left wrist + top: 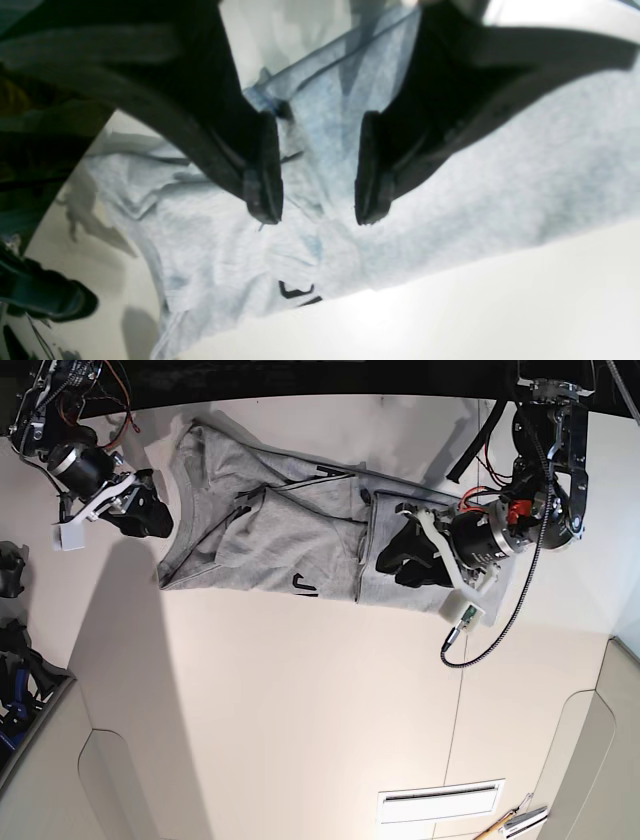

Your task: Fold the T-shirt properly

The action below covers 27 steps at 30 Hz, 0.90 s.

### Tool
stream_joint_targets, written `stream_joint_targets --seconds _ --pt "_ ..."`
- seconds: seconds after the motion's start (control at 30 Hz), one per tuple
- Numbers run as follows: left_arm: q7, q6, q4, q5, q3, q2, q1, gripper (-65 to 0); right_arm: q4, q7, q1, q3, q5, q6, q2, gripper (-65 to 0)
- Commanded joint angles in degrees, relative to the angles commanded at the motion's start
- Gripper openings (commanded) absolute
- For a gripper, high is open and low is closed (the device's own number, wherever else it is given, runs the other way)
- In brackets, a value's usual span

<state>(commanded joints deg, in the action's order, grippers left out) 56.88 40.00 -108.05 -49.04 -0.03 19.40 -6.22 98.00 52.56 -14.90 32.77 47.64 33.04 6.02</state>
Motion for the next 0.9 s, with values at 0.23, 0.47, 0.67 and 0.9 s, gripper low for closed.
stream_joint_targets --seconds 0.23,0.47,0.67,0.9 --pt "-0.04 0.0 0.0 -0.02 0.0 -0.04 -0.02 -37.3 -1.01 0.0 -0.26 -0.02 -0.87 -0.24 -0.02 -32.3" --pt "-0.02 0.0 0.0 0.02 0.0 -0.04 -0.02 -37.3 -1.05 -0.24 -0.24 -2.64 -1.73 -0.26 -0.28 -27.7" --pt "-0.02 0.0 0.0 0.02 0.0 -0.04 -0.04 -37.3 -1.55 -2.1 -0.24 -2.91 -5.22 -0.9 -0.33 -27.7" --pt "0.0 0.0 0.0 0.04 0.0 -0.02 -0.02 -37.3 -6.78 -1.88 -0.24 -2.91 -2.73 -0.87 -0.35 -27.7"
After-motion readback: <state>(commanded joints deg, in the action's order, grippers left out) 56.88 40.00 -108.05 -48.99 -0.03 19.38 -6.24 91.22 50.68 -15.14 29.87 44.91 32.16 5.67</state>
